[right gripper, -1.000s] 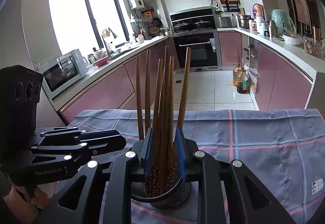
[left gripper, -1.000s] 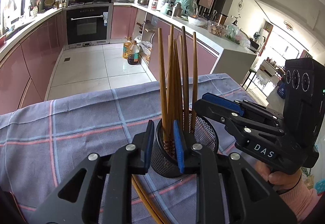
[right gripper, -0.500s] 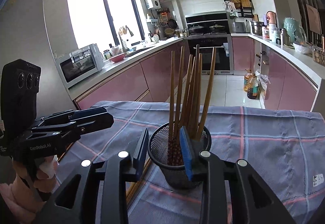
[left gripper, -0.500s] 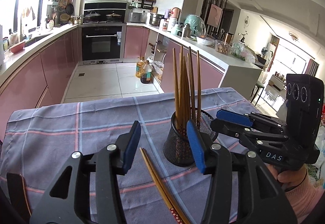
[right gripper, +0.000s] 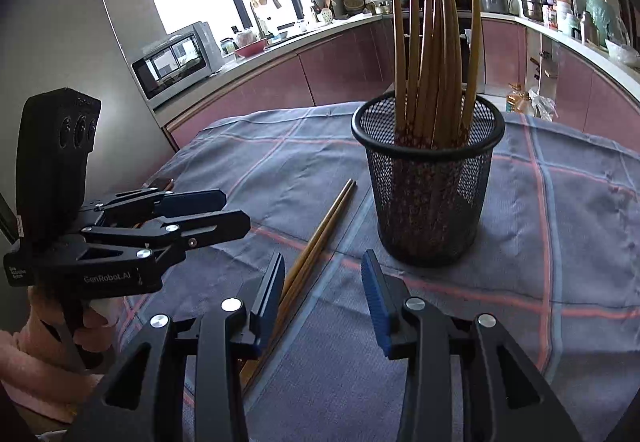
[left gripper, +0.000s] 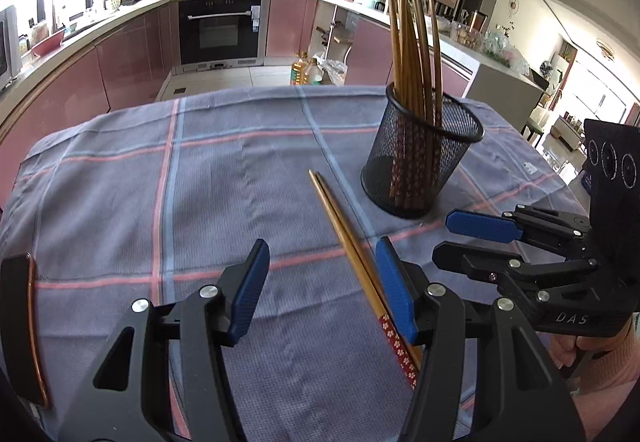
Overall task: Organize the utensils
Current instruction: 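Move both grippers back down to the last chopsticks on the cloth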
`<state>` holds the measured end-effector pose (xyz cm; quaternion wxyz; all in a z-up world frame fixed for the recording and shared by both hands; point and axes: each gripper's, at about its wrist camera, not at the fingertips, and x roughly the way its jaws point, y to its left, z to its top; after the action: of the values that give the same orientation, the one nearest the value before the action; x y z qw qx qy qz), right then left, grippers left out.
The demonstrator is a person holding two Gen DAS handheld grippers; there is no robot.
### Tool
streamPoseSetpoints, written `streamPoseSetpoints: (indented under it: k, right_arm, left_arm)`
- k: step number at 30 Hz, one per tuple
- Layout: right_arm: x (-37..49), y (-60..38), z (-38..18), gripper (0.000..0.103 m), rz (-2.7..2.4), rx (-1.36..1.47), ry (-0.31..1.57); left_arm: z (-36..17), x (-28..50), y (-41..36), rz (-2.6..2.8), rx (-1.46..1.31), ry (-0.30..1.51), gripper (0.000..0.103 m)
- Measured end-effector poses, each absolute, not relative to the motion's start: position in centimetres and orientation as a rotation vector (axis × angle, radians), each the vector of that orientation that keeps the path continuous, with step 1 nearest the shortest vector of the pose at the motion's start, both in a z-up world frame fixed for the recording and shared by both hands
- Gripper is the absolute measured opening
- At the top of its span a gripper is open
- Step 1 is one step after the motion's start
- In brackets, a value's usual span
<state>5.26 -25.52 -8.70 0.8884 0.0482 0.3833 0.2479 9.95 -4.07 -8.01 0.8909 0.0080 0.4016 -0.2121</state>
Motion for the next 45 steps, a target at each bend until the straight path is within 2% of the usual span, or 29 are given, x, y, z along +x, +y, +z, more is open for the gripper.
streamPoseSetpoints:
  k: [11, 29, 41, 45]
  right_arm:
    - [5.2, -25.8, -10.2, 0.038, 0.491, 0.124, 0.846]
    - [5.6, -25.6, -11.0, 0.038, 0.498, 0.127, 0.872]
    - [7.4, -22.7, -11.2, 0.038, 0.521, 0.097, 0.895]
    - [7.9, -21.8, -11.6, 0.034, 0.513, 0.070, 0.909]
  left_arm:
    - [-11.3, 9.3, -6.0, -0.456, 0.062, 0.909, 0.055]
    - [-11.9, 8.7, -6.6, -0.417, 0.105, 0.912, 0.056]
    - [-12.1, 7.8, -5.7, -0.427, 0.080, 0.911, 0.048]
    - [-12.1, 7.7, -5.5, -0.429, 0.075, 0.910, 0.047]
